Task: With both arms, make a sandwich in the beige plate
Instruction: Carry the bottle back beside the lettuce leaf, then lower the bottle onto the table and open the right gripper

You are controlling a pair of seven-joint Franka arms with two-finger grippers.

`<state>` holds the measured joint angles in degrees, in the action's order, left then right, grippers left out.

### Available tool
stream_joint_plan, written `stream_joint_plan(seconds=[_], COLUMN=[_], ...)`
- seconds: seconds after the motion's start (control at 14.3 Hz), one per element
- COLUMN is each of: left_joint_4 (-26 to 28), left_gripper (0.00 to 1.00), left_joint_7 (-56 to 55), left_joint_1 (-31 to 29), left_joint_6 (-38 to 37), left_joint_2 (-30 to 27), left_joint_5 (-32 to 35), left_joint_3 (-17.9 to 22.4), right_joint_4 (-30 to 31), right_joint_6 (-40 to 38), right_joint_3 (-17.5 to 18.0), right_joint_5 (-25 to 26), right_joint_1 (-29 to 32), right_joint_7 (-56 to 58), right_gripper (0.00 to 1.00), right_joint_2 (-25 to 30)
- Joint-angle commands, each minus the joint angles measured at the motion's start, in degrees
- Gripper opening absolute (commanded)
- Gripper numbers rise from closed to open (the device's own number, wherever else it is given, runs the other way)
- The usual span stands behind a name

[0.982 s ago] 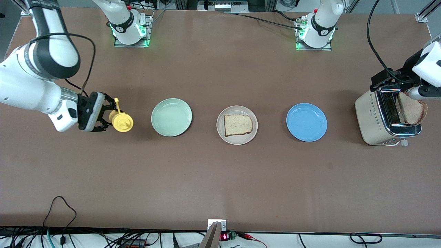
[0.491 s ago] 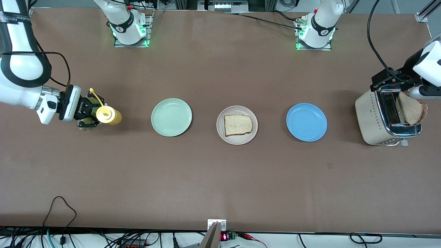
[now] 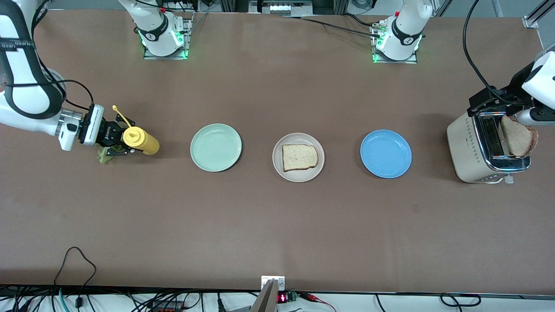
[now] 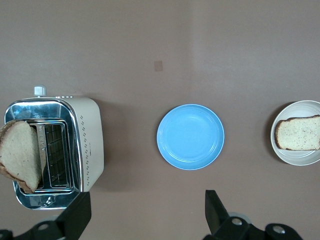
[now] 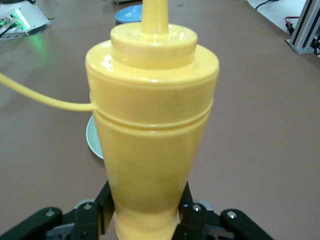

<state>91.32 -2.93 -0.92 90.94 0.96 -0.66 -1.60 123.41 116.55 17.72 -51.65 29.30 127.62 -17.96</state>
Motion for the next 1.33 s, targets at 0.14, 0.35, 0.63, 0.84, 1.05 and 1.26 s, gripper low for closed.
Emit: stream_joint_plan(seconds=[0.14,0.35,0.63,0.84,1.05,1.26], left_joint_4=[0.1,0.1,0.1,0.1,0.1,0.1], left_gripper=[1.0,1.0,1.0,1.0,1.0,1.0], left_joint_7=[1.0,1.1,1.2,1.2,1.3,1.3], left_joint_1=[-0.3,-0.3,-0.2,-0.1,-0.1,-0.1], left_joint_6=[0.2,0.2,0.3,0.3,0.2,0.2], left_joint_2=[-0.7,-0.6,-0.5,-0.5,-0.5,-0.5], left_joint_5=[0.7,0.7,0.6,0.7,0.7,0.7], left_joint_3=[-0.3,-0.4,-0.4,-0.4,-0.4,-0.4], right_joint_4=[-0.4,-0.5,-0.8,-0.9,-1.2,-1.2], right_joint_6=[0.0,0.5,2.1,2.3,2.4,3.6], right_joint_3=[1.5,1.5,1.5,1.5,1.5,1.5], right_joint_5=[-4.3,-6.7,-7.4,-7.5,-7.5,-7.5], right_joint_1=[2.7,2.7,2.7,2.7,2.8,2.7], right_joint_7=[7.9,10.5,11.9,11.9,11.9,11.9], right_gripper=[0.0,0.01,0.01,0.02,0.02,0.02], right_joint_2=[-5.9,-8.3,-11.0,-11.4,-12.5,-13.0])
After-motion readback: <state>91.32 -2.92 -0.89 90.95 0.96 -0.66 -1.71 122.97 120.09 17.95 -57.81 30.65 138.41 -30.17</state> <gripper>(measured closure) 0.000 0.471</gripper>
